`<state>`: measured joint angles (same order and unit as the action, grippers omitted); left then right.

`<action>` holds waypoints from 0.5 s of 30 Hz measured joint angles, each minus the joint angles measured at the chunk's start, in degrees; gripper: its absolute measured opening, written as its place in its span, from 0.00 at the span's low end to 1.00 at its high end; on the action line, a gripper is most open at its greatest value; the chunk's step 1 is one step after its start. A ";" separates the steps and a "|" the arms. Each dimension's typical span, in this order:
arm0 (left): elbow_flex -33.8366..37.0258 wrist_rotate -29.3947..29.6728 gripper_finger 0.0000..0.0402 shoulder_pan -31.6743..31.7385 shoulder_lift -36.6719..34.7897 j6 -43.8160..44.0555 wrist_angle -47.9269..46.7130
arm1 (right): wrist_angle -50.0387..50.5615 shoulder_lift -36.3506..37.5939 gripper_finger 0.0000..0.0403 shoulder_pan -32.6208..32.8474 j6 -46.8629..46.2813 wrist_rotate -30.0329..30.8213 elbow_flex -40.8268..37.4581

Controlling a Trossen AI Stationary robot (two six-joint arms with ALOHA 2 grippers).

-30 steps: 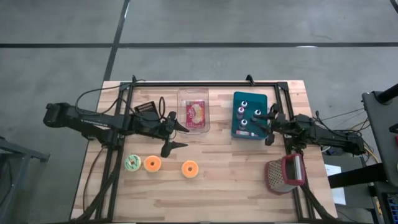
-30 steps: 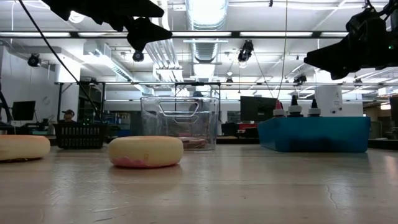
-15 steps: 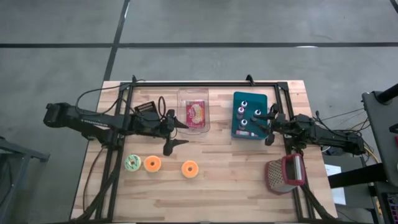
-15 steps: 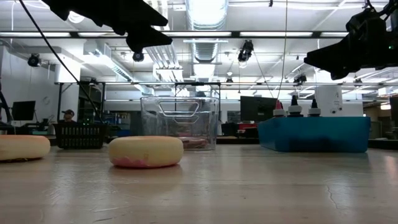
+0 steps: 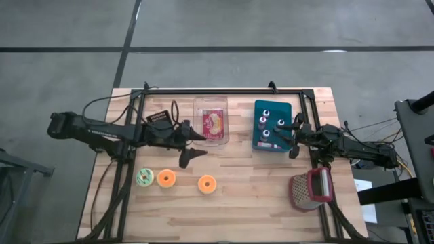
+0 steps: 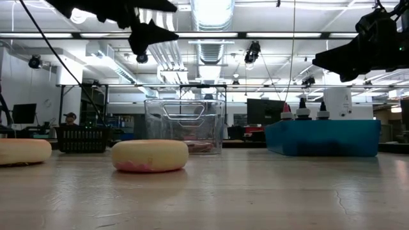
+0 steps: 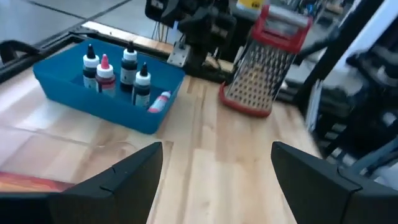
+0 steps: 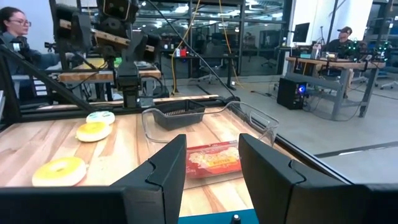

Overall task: Pick & Place Food Item
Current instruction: Put the right orange donut into the black bin

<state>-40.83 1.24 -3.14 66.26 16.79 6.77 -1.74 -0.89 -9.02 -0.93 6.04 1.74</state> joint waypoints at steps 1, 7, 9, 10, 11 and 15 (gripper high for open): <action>-0.48 -0.05 0.76 0.00 -0.02 0.83 0.01 | 0.00 0.00 0.35 0.00 -0.10 0.00 0.00; -4.28 -0.29 0.76 -2.41 -0.07 -6.02 -8.60 | 0.00 0.00 0.35 0.00 -0.03 0.00 0.00; -5.34 1.32 0.76 -3.63 -0.07 -6.11 -12.46 | 0.00 0.00 0.35 0.00 0.00 0.00 0.00; -5.57 2.70 0.76 -4.12 -0.07 -5.54 -13.83 | 0.00 0.00 0.35 0.00 -0.08 0.00 0.00; -5.67 4.59 0.76 -4.56 -0.04 -4.50 -14.57 | 0.00 0.00 0.35 0.00 -0.12 0.00 0.00; -6.18 9.26 0.76 -5.80 0.08 -0.45 -14.72 | 0.00 0.00 0.35 0.00 -0.05 0.00 -0.02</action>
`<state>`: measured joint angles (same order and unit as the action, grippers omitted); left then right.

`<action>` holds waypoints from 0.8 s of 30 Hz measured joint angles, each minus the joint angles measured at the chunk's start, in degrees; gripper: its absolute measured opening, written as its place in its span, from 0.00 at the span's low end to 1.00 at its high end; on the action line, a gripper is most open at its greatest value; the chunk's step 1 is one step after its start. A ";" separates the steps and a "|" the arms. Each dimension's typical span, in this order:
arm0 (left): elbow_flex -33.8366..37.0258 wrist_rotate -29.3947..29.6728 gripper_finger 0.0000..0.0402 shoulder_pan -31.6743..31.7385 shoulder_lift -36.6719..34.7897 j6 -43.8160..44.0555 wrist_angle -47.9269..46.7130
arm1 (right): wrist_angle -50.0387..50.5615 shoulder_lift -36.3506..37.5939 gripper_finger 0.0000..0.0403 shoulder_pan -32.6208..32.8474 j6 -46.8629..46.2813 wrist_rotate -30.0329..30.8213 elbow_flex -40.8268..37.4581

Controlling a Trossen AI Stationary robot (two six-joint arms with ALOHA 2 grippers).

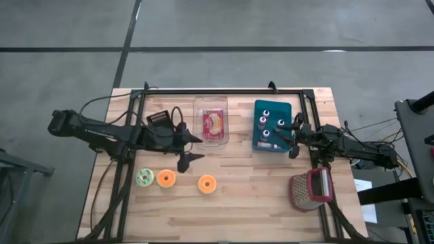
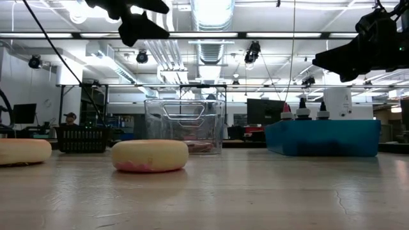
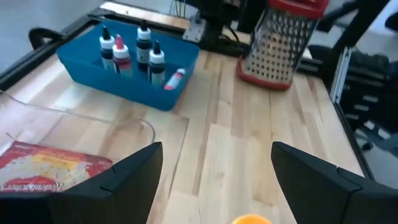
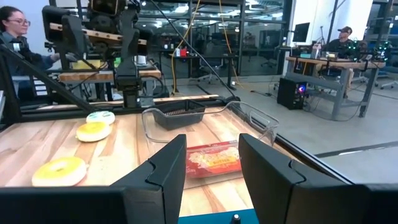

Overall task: Pick & Place Food Item
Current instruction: Put the right orange donut into the black bin

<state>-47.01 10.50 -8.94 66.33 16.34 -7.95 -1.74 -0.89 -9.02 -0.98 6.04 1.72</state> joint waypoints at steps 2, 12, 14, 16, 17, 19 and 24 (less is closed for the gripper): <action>-0.72 0.04 0.76 -0.52 0.60 -0.02 -1.56 | 0.00 0.00 0.35 0.00 -0.01 0.00 0.00; -6.21 0.05 0.76 -3.29 8.57 0.37 -1.93 | -0.04 -0.02 0.35 -0.04 0.07 0.00 0.00; -7.19 0.05 0.76 -3.73 10.57 0.47 -2.03 | -0.02 -0.02 0.35 -0.04 -0.07 0.01 0.00; -8.22 0.05 0.76 -3.80 12.40 1.16 -2.17 | -0.02 -0.04 0.35 -0.04 0.05 0.00 0.00; -8.84 0.07 0.76 -3.80 13.22 1.51 -3.00 | -0.02 -0.03 0.35 -0.04 0.05 0.00 0.00; -10.32 0.78 0.76 -3.80 14.82 2.46 -4.86 | -0.02 -0.02 0.35 -0.04 -0.07 0.00 0.00; -14.16 1.37 0.76 -3.63 19.58 8.26 -9.35 | 0.00 -0.02 0.35 0.00 -0.07 0.00 0.00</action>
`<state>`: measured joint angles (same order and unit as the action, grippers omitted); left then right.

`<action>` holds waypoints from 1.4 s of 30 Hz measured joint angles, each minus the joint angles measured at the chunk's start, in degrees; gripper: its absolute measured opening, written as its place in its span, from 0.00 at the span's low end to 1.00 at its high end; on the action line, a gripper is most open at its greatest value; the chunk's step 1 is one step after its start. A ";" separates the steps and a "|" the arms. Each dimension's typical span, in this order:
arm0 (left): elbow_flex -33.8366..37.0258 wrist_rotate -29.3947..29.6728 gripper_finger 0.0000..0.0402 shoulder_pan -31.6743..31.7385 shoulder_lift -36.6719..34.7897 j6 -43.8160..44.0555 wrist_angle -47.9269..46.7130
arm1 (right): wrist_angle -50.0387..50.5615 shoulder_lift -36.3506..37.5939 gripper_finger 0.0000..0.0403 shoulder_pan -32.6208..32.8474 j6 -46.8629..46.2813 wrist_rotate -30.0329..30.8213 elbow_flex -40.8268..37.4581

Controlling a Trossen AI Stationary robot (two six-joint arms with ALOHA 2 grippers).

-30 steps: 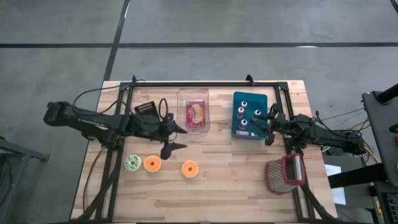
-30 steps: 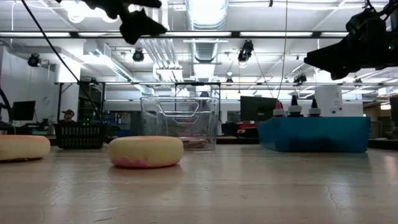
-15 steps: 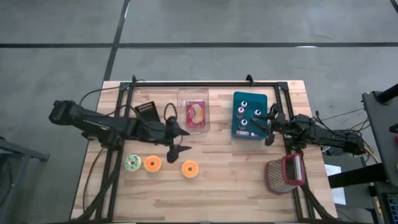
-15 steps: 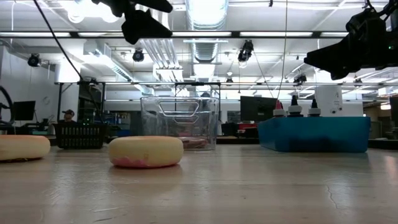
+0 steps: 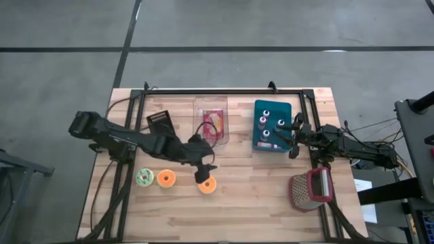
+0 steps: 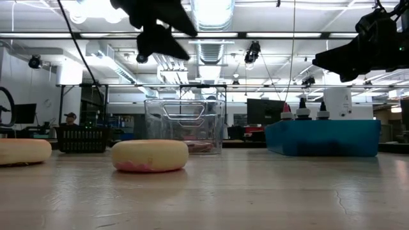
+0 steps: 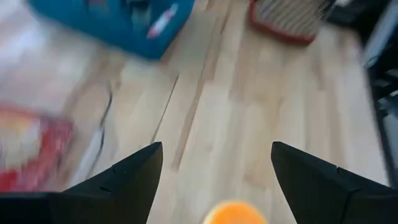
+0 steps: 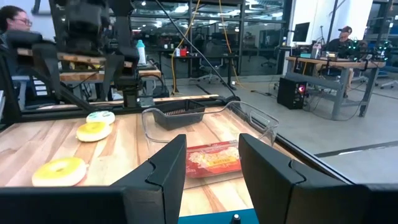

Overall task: Pick & Place Food Item
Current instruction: Put the right orange donut into the black bin

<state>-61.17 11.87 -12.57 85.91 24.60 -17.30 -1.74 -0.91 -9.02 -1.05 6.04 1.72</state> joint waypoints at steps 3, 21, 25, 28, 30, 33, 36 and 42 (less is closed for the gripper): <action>-2.94 0.14 0.76 -0.38 3.17 6.63 -7.33 | 0.01 0.00 0.35 0.00 0.11 0.00 0.00; -4.22 -5.27 0.76 -4.12 12.82 26.46 -19.19 | 0.03 0.02 0.35 -0.01 0.15 0.02 0.00; -4.22 -7.59 0.76 -4.17 14.94 28.40 -19.25 | 0.04 0.02 0.35 0.00 0.03 0.00 0.00; -4.22 -9.26 0.76 -4.17 16.61 28.65 -18.70 | 0.04 0.02 0.35 0.00 0.15 0.01 0.00; -4.22 -10.03 0.75 -4.17 17.24 28.63 -18.31 | 0.03 0.02 0.35 0.00 0.15 0.01 0.00; -4.22 -10.00 0.74 -4.14 18.04 28.61 -18.01 | 0.04 0.02 0.35 0.00 0.02 0.02 0.00; -4.22 -10.01 0.73 -4.12 18.29 28.61 -17.64 | 0.04 0.02 0.35 0.00 0.11 0.02 0.00; -4.19 -9.36 0.73 -4.12 18.29 28.77 -16.78 | 0.04 0.02 0.35 0.00 0.01 0.02 0.00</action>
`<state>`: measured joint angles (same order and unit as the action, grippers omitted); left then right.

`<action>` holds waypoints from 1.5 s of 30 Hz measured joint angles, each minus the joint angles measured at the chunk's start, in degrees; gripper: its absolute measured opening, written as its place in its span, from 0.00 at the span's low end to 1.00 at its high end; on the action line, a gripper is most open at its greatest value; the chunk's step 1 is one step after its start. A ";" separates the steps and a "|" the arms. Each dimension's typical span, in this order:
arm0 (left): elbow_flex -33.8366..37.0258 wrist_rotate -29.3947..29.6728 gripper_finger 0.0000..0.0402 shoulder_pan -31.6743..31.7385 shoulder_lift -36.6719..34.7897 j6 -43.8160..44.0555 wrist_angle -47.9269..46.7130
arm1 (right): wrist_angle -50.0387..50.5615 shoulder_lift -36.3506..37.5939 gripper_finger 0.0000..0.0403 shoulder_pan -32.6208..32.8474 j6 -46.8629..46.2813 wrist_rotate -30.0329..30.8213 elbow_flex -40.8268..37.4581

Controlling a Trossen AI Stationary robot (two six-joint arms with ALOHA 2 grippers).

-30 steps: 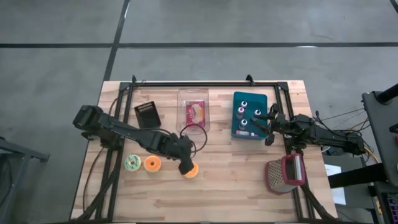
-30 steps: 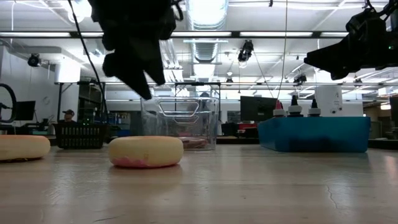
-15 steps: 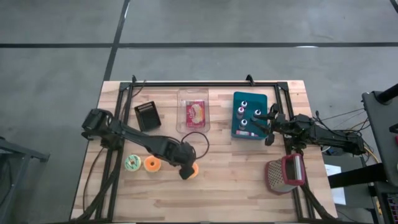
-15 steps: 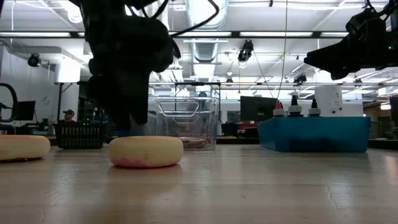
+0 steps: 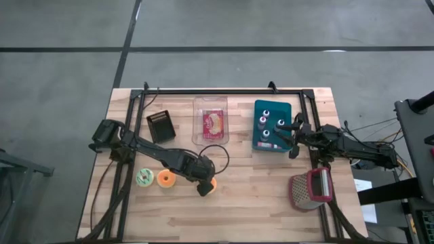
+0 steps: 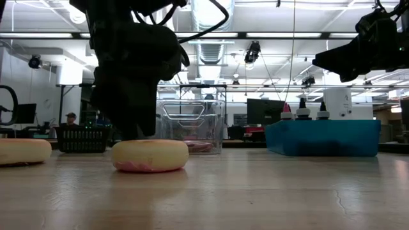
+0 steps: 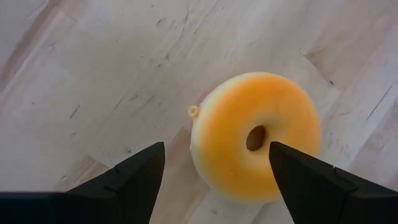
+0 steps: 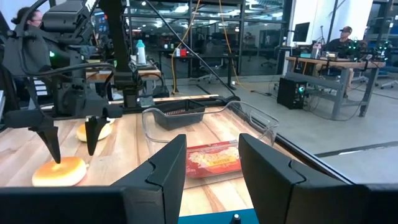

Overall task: Pick & Place Food Item
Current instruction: Put the right orange donut into the black bin

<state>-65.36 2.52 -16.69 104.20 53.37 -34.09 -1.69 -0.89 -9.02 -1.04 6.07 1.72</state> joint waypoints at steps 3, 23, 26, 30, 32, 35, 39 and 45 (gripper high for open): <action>0.00 0.03 0.72 0.03 0.38 0.28 0.26 | 0.02 0.00 0.35 0.00 0.12 0.00 0.00; 0.02 0.27 0.67 0.87 2.84 0.46 1.29 | 0.24 0.00 0.35 0.00 0.13 -0.01 0.00; 0.02 0.23 0.63 0.87 2.84 0.50 1.53 | 0.24 0.00 0.35 0.00 0.04 0.00 0.00; 0.02 0.20 0.56 0.87 2.84 0.54 1.52 | 0.24 0.00 0.35 0.00 0.00 -0.01 0.00; 0.02 0.18 0.53 0.87 2.84 0.65 1.53 | 0.24 0.00 0.35 0.00 0.13 0.00 0.00; 0.02 0.01 0.48 0.87 2.84 0.70 1.53 | 0.24 0.00 0.35 -0.01 -0.02 0.00 0.00; 0.02 0.01 0.44 0.87 2.84 0.70 1.53 | 0.24 0.00 0.35 -0.01 0.06 0.00 0.00; 0.02 0.03 0.40 0.87 2.84 0.68 1.53 | 0.24 0.00 0.35 0.00 0.01 0.00 0.00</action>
<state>-65.34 2.55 -15.81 107.04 54.04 -32.56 -1.45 -0.89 -9.02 -1.03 6.07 1.72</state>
